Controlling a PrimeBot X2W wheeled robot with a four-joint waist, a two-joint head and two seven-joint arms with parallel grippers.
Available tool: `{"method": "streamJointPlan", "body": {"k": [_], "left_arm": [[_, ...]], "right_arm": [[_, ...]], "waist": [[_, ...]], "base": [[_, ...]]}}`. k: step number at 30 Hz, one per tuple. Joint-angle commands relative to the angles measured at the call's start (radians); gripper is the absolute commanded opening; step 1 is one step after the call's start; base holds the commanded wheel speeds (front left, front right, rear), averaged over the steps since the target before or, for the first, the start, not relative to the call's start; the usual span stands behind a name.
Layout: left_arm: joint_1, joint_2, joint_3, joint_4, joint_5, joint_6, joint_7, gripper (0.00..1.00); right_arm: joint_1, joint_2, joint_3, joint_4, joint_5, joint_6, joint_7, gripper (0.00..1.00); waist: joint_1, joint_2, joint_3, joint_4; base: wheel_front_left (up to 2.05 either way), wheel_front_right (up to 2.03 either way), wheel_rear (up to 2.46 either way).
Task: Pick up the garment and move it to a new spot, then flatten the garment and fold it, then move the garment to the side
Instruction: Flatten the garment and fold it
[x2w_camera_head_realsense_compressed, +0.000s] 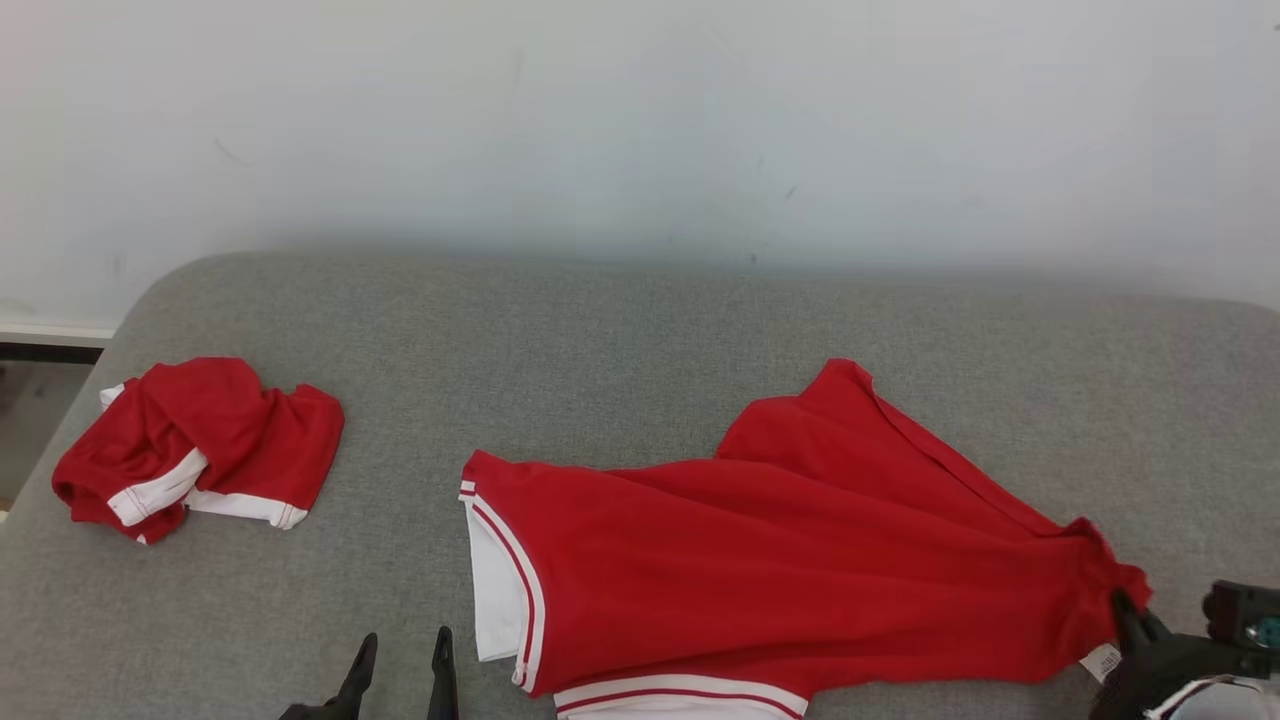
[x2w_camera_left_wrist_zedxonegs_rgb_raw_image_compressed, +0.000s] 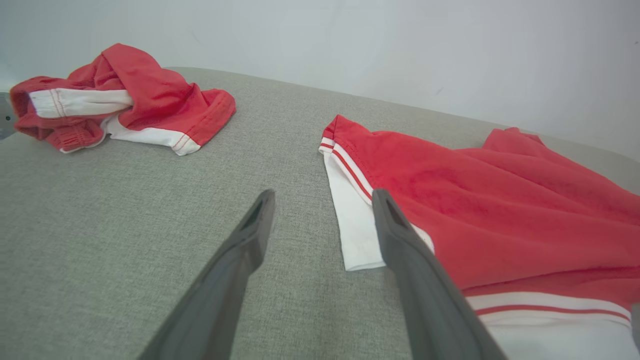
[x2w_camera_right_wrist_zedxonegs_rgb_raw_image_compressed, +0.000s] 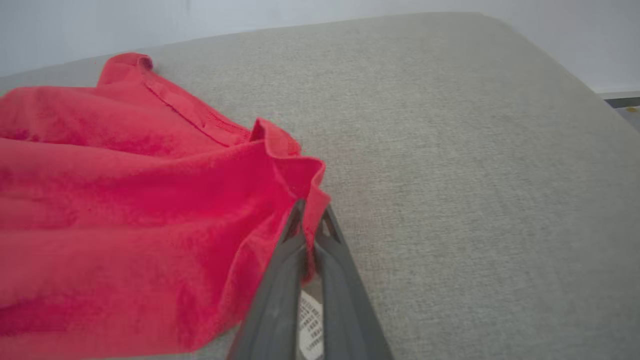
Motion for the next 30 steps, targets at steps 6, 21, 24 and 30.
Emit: {"method": "streamJointPlan", "body": {"k": [6,21,24,30], "left_arm": [[0.008,-0.009,-0.005,0.013,0.008,-0.01,-0.004,1.0],[-0.018,-0.034,-0.021,0.045,0.023,-0.029,-0.005,1.0],[-0.008,-0.035,-0.023,0.045,0.025,-0.029,-0.005,1.0],[0.001,-0.044,-0.041,0.055,0.026,-0.034,-0.002,1.0]], "right_arm": [[-0.018,0.057,-0.003,-0.136,-0.059,0.001,0.119,0.0],[-0.239,0.061,-0.031,0.065,-0.212,0.001,-0.03,1.0],[-0.227,0.074,-0.042,0.039,-0.217,0.001,-0.12,1.0],[-0.128,0.105,-0.042,-0.073,-0.188,0.001,-0.19,1.0]], "waist": [[0.0,-0.0001,-0.006,0.023],[0.0,-0.0001,0.004,0.057],[0.0,-0.0001,0.004,0.036],[0.0,-0.0001,0.001,-0.002]], "base": [[0.0,0.0,0.0],[0.0,0.0,0.0],[0.0,0.0,0.0],[0.0,0.0,0.0]]}}
